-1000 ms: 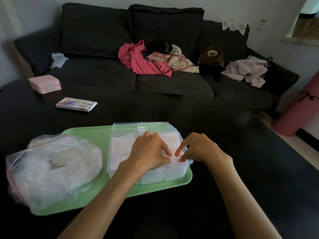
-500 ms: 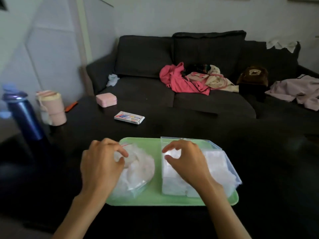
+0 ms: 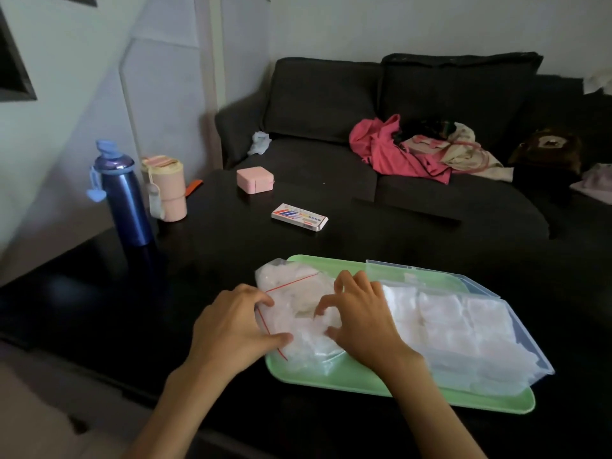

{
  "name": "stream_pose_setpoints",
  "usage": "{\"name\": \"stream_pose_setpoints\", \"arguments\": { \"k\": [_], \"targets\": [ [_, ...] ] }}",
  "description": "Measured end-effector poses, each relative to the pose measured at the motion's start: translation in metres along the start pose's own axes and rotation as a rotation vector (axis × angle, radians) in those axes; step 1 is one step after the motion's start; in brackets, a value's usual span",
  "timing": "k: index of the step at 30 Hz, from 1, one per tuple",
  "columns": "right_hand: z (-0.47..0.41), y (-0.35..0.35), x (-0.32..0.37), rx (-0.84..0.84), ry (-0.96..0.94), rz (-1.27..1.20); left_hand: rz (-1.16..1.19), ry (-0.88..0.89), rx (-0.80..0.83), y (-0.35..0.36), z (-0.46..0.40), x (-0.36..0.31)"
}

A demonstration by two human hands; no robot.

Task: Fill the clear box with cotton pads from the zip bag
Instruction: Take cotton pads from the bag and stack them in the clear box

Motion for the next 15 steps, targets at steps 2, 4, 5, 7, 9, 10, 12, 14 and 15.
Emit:
{"name": "stream_pose_setpoints", "arguments": {
  "k": [2,4,5,7,9,10,12,14,15],
  "targets": [
    [0.001,-0.003,-0.006,-0.073,-0.008,-0.032,-0.051,0.001,-0.033,0.001,0.001,-0.005],
    [0.002,-0.007,-0.011,-0.164,-0.005,-0.131,-0.118,-0.006,-0.062,0.002,-0.001,-0.007],
    [0.003,-0.009,-0.013,-0.196,-0.008,-0.192,-0.148,-0.014,-0.068,0.003,-0.002,-0.008],
    [0.004,-0.011,-0.014,-0.206,-0.027,-0.275,-0.187,-0.032,-0.074,0.002,-0.004,-0.01],
    [0.004,-0.012,-0.015,-0.212,-0.033,-0.313,-0.206,-0.049,-0.068,0.002,-0.006,-0.012],
    [0.003,-0.013,-0.016,-0.244,-0.026,-0.339,-0.216,-0.053,-0.07,0.001,-0.007,-0.013],
    [0.004,-0.017,-0.022,-0.336,0.027,-0.414,-0.241,-0.04,-0.071,0.004,-0.008,-0.017],
    [0.005,-0.021,-0.025,-0.365,0.088,-0.505,-0.24,-0.023,-0.067,0.007,-0.01,-0.021],
    [0.006,-0.021,-0.026,-0.351,0.128,-0.575,-0.234,-0.019,-0.059,0.008,-0.011,-0.023]
  ]
}}
Point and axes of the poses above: each hand's wrist, its own z-axis away from the middle knuckle, its own y-axis out of the palm, x = y × z, the point moved 1 cm from there along -z, towards the middle knuckle
